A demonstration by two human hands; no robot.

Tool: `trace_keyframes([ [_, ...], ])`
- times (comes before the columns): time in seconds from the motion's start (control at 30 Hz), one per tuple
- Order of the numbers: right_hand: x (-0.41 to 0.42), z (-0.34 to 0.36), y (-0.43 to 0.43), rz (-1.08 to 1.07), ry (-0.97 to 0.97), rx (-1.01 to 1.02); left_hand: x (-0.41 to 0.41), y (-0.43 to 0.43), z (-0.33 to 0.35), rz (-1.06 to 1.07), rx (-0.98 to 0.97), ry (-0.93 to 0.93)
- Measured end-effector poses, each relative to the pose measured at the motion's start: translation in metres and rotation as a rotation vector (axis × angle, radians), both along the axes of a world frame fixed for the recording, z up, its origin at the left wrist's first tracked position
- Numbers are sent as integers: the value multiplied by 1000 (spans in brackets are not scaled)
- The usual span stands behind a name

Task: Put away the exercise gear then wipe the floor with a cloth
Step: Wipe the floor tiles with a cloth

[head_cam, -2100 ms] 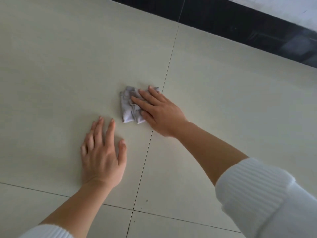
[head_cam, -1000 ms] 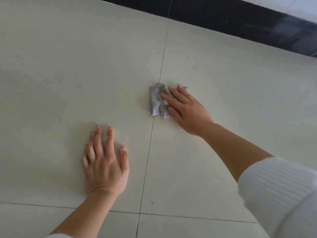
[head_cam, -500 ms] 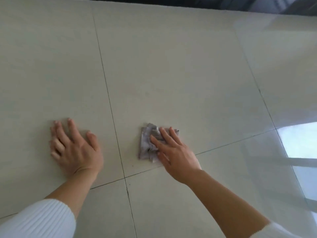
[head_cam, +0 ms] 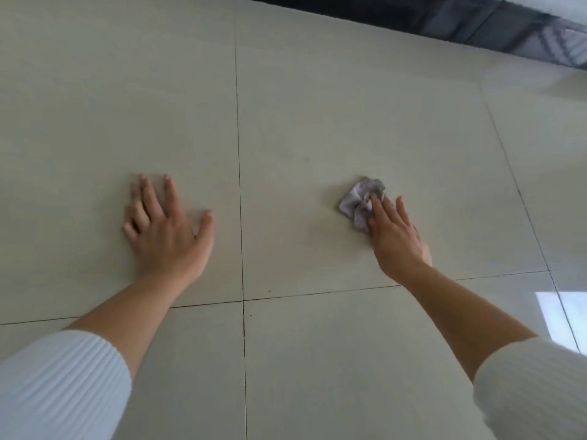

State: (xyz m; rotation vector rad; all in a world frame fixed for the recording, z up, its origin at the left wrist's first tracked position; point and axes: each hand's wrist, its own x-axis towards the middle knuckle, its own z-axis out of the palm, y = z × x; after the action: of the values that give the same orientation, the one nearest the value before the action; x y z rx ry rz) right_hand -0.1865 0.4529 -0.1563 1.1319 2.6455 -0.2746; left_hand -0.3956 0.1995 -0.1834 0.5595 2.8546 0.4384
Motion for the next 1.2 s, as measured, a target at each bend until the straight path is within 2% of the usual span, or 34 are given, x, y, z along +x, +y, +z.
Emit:
trace_keyframes([
  [0.17,-64,3,63,-196,-81,58,-15,-17,9,-207,-169,-277],
  [0.27,-97,4,66,-185,-46,82,-17,-17,10,-219,-196,-287],
  [0.5,-104,-5,-21,180,162,-41,-15,-16,14,-231,-229,-266],
  [0.6,-71,-6,-67,285,224,-136,-14,-15,16,-225,-262,-285],
  [0.73,-10,-13,-135,323,327,-222,-13,-18,22,-233,-326,-294],
  [0.87,50,-13,-183,548,272,-215,11,-12,26,-206,-267,-211],
  [0.97,75,-7,-162,882,176,-123,47,-34,23,-441,-82,32],
  [1.03,78,-8,-124,1031,155,-39,69,-70,17,-533,-92,58],
  [1.07,77,-9,-103,995,167,8,77,-91,16,-492,-124,15],
  [1.1,75,-9,-82,871,166,38,85,-110,16,-406,-147,-37],
  [1.2,56,0,-44,242,128,25,98,-145,16,-169,-205,-99],
])
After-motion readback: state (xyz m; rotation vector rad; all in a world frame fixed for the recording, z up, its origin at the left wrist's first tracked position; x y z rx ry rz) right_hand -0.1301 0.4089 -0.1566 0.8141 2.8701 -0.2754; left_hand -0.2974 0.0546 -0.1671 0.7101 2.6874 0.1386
